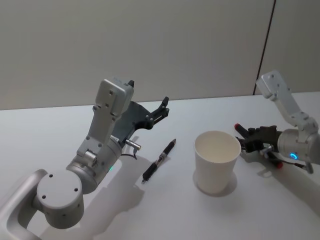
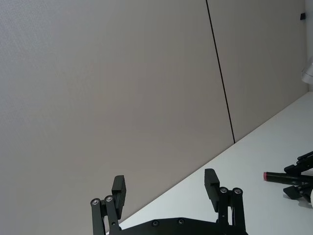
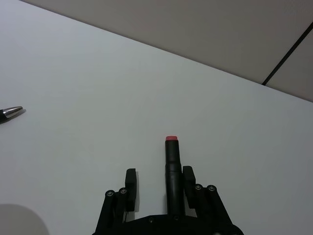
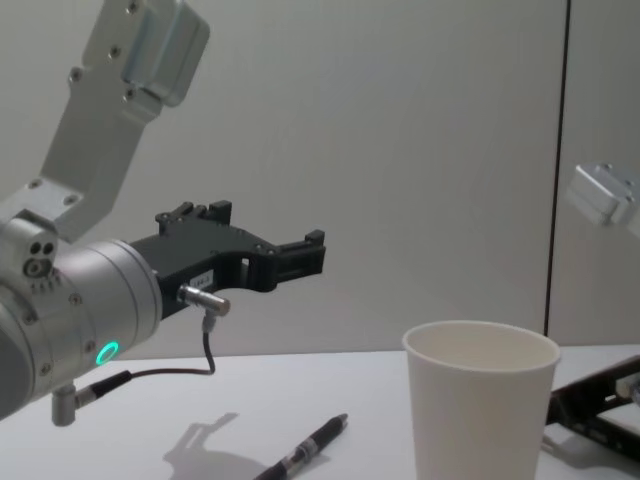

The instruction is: Place the pen into the pen holder.

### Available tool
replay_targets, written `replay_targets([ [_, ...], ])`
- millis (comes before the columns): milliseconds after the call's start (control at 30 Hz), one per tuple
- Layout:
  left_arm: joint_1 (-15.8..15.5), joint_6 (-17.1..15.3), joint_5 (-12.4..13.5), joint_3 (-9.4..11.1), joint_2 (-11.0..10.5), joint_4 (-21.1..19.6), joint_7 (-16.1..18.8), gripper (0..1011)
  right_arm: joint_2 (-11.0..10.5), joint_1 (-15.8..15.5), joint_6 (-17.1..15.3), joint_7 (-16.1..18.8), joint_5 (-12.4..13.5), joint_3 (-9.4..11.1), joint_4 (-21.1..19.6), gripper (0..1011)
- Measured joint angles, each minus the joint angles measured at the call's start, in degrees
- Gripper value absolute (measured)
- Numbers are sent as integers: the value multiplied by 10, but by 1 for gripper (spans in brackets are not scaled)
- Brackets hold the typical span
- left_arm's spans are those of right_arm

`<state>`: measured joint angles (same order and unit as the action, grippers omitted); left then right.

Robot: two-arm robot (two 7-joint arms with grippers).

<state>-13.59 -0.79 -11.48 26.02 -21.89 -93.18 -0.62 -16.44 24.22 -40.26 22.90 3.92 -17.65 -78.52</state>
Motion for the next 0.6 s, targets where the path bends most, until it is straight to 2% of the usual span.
replay_targets([
  [400, 0, 0, 0, 0, 0, 0, 0, 1001, 0, 0, 0, 0, 0, 0, 0, 506],
  [433, 0, 0, 0, 0, 0, 0, 0, 1001, 0, 0, 0, 0, 0, 0, 0, 463],
  [533, 0, 0, 0, 0, 0, 0, 0, 1001, 0, 0, 0, 0, 0, 0, 0, 435],
  [600, 0, 0, 0, 0, 0, 0, 0, 1001, 0, 0, 0, 0, 0, 0, 0, 381],
])
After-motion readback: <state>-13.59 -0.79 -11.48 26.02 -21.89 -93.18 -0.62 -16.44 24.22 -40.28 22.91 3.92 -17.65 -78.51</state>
